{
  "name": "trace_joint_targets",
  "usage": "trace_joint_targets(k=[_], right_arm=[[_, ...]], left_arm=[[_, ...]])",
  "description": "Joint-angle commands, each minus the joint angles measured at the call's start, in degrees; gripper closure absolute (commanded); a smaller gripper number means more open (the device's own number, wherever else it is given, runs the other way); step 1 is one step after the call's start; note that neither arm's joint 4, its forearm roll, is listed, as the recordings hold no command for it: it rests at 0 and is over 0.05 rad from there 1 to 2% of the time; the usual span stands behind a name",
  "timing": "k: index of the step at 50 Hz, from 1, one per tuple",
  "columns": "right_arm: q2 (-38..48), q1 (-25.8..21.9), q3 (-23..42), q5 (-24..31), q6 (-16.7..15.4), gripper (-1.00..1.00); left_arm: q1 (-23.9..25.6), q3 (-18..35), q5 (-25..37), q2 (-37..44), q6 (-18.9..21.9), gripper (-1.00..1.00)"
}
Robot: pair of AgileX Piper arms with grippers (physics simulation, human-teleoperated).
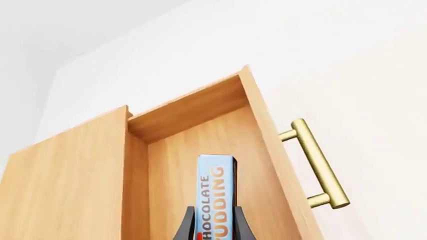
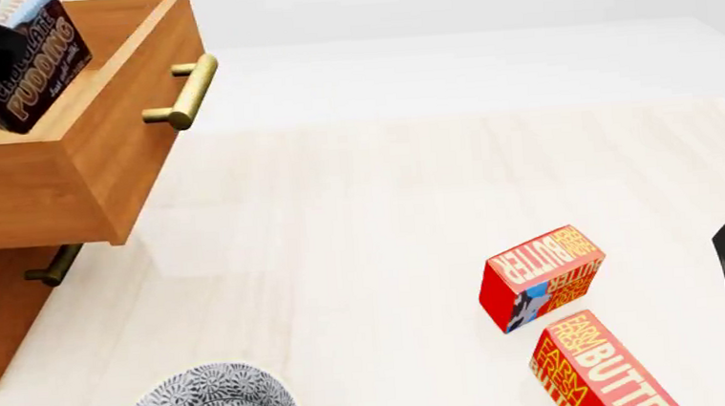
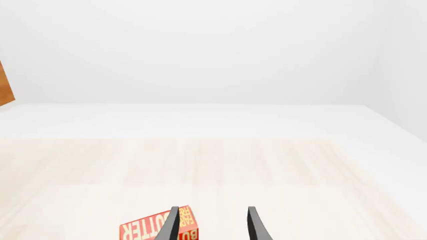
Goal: Put the chocolate pudding in the top drawer of the cabinet and close it.
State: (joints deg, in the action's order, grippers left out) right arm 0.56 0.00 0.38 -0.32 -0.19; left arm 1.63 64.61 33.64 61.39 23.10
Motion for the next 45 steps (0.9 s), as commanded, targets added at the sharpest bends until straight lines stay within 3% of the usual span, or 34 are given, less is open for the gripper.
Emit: trace_joint_targets(k=[1,4,5,7,11,12,20,24,25,27,28,39,41,45], right_arm=[[-0.1,0.0,0.0,0.1,0.0,-1.0],[-0.1,0.0,0.0,0.1,0.0,-1.0],[-0.1,0.0,0.0,0.1,0.0,-1.0],[-0.1,0.0,0.0,0.1,0.0,-1.0],[-0.1,0.0,0.0,0.1,0.0,-1.0],[-0.1,0.0,0.0,0.1,0.0,-1.0],[-0.1,0.0,0.0,0.1,0.0,-1.0],[-0.1,0.0,0.0,0.1,0.0,-1.0],[-0.1,0.0,0.0,0.1,0.0,-1.0],[-0.1,0.0,0.0,0.1,0.0,-1.0],[-0.1,0.0,0.0,0.1,0.0,-1.0],[-0.1,0.0,0.0,0.1,0.0,-1.0],[-0.1,0.0,0.0,0.1,0.0,-1.0],[-0.1,0.0,0.0,0.1,0.0,-1.0]], left_arm=[[-2.8,-2.6,-3.6,1.7,-1.0,1.0],[-2.5,-3.0,-3.8,1.8,-0.9,1.0],[-4.2,-3.8,-4.6,1.1,0.7,1.0],[-2.7,-2.7,-3.7,2.2,-1.1,1.0],[-3.3,-3.0,-4.1,2.5,-0.8,1.0],[-4.0,-3.9,-4.8,2.1,0.9,1.0],[-2.6,-4.0,-4.3,2.9,-0.3,1.0],[-3.3,-4.3,-4.2,1.9,1.2,1.0],[-3.0,-3.9,-4.0,2.2,0.7,-1.0],[-4.3,-4.8,-4.6,1.3,2.3,-1.0],[-3.6,-3.7,-3.8,2.1,0.7,-1.0],[-5.6,1.6,0.5,-2.5,1.9,-1.0],[-3.6,5.0,3.1,-2.9,-1.0,-1.0],[-3.9,6.1,4.3,-4.4,-0.9,-1.0]])
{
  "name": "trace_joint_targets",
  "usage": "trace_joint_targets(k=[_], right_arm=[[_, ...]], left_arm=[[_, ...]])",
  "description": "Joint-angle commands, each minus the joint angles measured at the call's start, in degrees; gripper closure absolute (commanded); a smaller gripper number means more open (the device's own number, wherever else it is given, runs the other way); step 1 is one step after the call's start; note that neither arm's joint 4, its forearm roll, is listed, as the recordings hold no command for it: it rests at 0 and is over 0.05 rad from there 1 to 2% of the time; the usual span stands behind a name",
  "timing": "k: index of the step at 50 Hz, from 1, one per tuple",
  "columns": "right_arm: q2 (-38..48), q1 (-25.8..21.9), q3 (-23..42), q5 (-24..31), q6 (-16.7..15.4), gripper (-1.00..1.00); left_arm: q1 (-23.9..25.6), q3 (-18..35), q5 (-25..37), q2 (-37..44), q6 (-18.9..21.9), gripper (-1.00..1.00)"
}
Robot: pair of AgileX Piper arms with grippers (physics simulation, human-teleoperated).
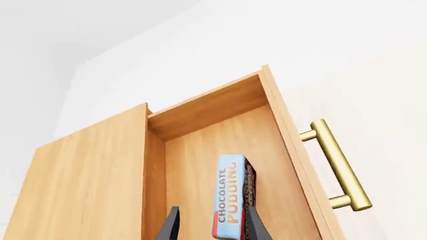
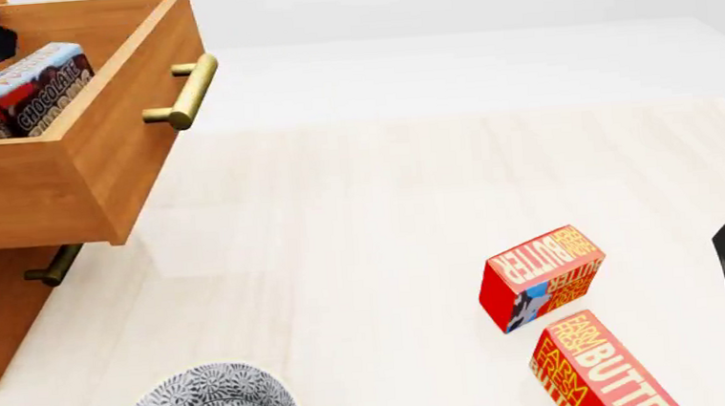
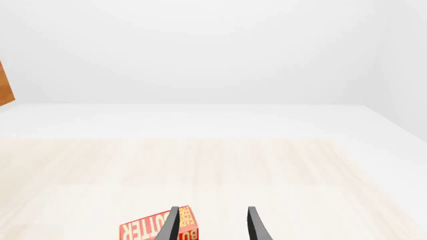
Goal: Put the chocolate pudding in the top drawer of the cabinet and close it.
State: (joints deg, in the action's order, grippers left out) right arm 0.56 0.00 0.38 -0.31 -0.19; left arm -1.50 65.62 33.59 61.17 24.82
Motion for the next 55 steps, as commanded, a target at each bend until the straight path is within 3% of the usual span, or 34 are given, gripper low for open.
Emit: trace_joint_targets(k=[1,11,13,15,16,17,24,27,29,32,33,40,42,55], right_arm=[[-0.1,0.0,0.0,0.1,0.0,-1.0],[-0.1,0.0,0.0,0.1,0.0,-1.0],[-0.1,0.0,0.0,0.1,0.0,-1.0],[-0.1,0.0,0.0,0.1,0.0,-1.0],[-0.1,0.0,0.0,0.1,0.0,-1.0],[-0.1,0.0,0.0,0.1,0.0,-1.0],[-0.1,0.0,0.0,0.1,0.0,-1.0],[-0.1,0.0,0.0,0.1,0.0,-1.0],[-0.1,0.0,0.0,0.1,0.0,-1.0],[-0.1,0.0,0.0,0.1,0.0,-1.0],[-0.1,0.0,0.0,0.1,0.0,-1.0],[-0.1,0.0,0.0,0.1,0.0,-1.0],[-0.1,0.0,0.0,0.1,0.0,-1.0],[-0.1,0.0,0.0,0.1,0.0,-1.0]], left_arm=[[0.0,4.9,4.7,-4.3,-2.6,-1.0],[-0.1,6.3,6.6,-7.0,-2.3,-1.0],[1.9,7.7,8.4,-6.2,-5.1,-1.0],[0.7,7.7,8.4,-7.0,-4.2,-1.0],[5.5,10.6,10.8,-4.9,-9.5,-1.0],[2.3,10.8,10.7,-6.0,-8.3,-1.0],[4.1,15.2,12.7,-7.0,-13.0,-1.0],[4.3,15.3,13.2,-7.3,-12.6,-1.0],[4.2,17.0,14.3,-7.1,-16.0,-1.0],[3.9,16.9,14.0,-8.0,-13.3,-1.0],[5.4,17.6,14.8,-7.3,-15.4,-1.0],[8.7,17.6,14.5,-6.5,-15.2,-1.0],[9.1,16.2,13.2,-7.0,-12.1,-1.0],[15.3,14.8,12.7,-7.6,-13.2,-1.0]])
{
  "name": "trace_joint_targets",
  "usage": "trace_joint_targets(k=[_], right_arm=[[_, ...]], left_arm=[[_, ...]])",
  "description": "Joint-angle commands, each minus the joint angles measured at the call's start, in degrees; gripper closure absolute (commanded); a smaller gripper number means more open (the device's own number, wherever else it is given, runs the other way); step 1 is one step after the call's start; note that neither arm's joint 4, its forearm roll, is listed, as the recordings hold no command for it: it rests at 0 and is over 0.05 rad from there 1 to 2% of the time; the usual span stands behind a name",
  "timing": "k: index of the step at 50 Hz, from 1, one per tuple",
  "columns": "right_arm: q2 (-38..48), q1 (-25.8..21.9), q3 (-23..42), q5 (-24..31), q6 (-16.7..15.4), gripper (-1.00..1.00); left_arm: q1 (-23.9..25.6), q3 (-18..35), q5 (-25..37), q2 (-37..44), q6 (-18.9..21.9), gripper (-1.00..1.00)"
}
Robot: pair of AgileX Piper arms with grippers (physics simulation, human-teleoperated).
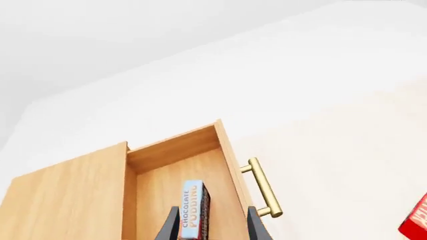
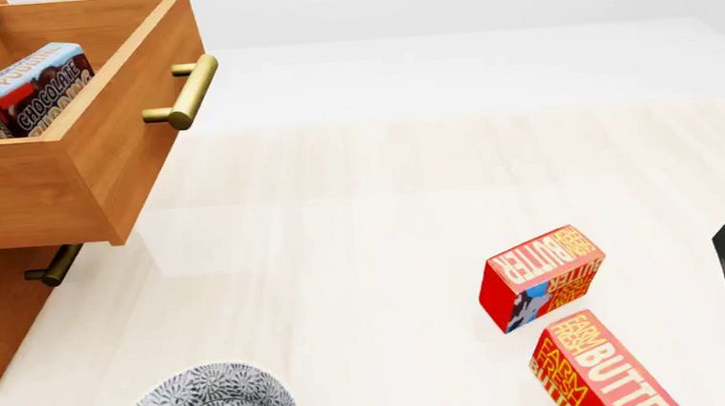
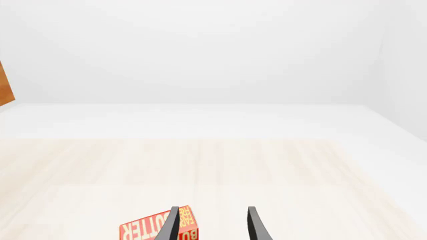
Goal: Put the chocolate pudding in the top drawer of the cabinet and close it.
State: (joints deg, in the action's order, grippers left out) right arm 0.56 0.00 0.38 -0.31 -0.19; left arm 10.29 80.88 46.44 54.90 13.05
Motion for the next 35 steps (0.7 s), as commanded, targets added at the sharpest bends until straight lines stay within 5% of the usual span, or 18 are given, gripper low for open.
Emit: trace_joint_targets(k=[1,21,35], right_arm=[[-0.1,0.0,0.0,0.1,0.0,-1.0],[-0.1,0.0,0.0,0.1,0.0,-1.0],[-0.1,0.0,0.0,0.1,0.0,-1.0]], left_arm=[[3.7,-0.3,-0.1,-1.3,-1.7,-1.0],[10.7,-2.1,0.2,-3.1,-2.7,-1.0],[16.8,-9.5,-4.8,-1.1,-2.8,-1.0]])
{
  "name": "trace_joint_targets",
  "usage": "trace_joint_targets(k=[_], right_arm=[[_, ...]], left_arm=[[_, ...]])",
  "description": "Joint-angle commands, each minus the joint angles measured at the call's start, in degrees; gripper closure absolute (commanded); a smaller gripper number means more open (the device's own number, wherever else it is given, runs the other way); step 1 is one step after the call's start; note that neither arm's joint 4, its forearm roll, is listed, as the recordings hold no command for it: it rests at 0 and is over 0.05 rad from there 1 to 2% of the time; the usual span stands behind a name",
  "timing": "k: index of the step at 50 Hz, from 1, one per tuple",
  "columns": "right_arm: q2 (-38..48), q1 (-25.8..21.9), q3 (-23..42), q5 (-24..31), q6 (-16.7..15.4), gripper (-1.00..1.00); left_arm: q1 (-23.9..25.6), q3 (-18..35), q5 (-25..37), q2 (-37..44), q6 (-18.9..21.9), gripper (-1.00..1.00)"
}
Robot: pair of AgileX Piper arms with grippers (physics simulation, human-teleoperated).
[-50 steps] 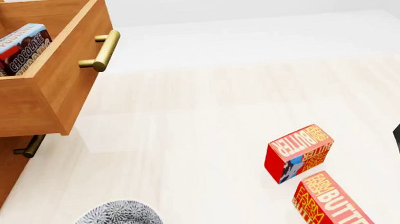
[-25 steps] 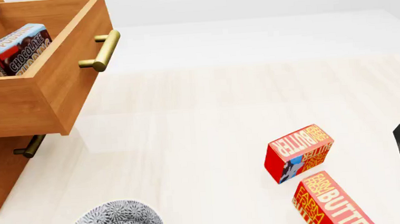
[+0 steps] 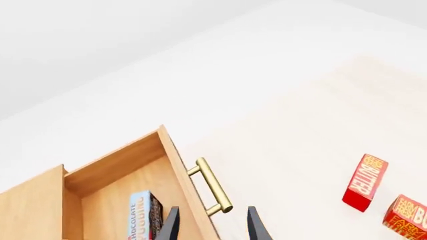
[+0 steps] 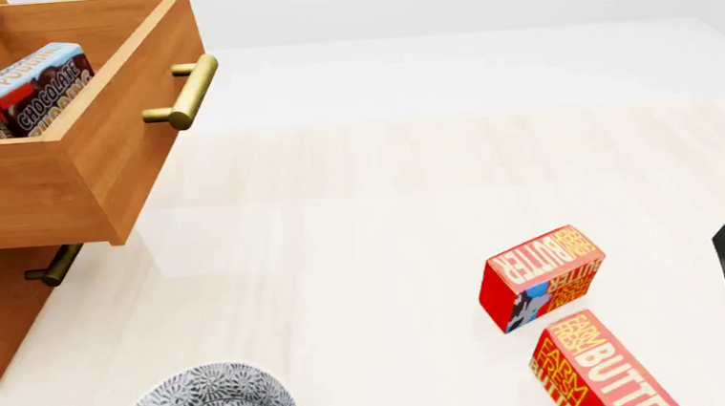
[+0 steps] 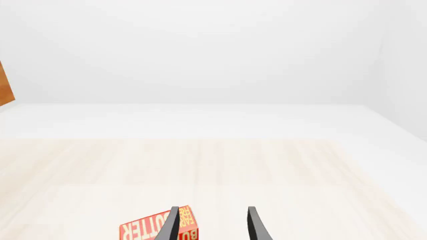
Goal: Put the chocolate pudding in the top drawer of the cabinet and close it.
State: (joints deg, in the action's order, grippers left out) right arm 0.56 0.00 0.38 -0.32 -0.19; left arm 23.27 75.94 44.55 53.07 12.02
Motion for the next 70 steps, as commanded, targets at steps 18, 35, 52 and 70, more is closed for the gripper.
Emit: trace_joint_targets(k=[18,35,52,70], right_arm=[[-0.1,0.0,0.0,0.1,0.0,-1.0],[-0.2,0.0,0.0,0.2,0.0,-1.0],[-0.2,0.0,0.0,0.2,0.0,-1.0],[-0.2,0.0,0.0,0.2,0.0,-1.0]], left_arm=[[7.8,-9.7,-8.2,3.6,-0.9,-1.0],[11.3,-15.6,-14.1,6.1,2.2,-1.0],[13.4,-19.5,-17.4,7.7,2.0,-1.0],[15.9,-20.9,-19.3,10.8,-1.5,-1.0]])
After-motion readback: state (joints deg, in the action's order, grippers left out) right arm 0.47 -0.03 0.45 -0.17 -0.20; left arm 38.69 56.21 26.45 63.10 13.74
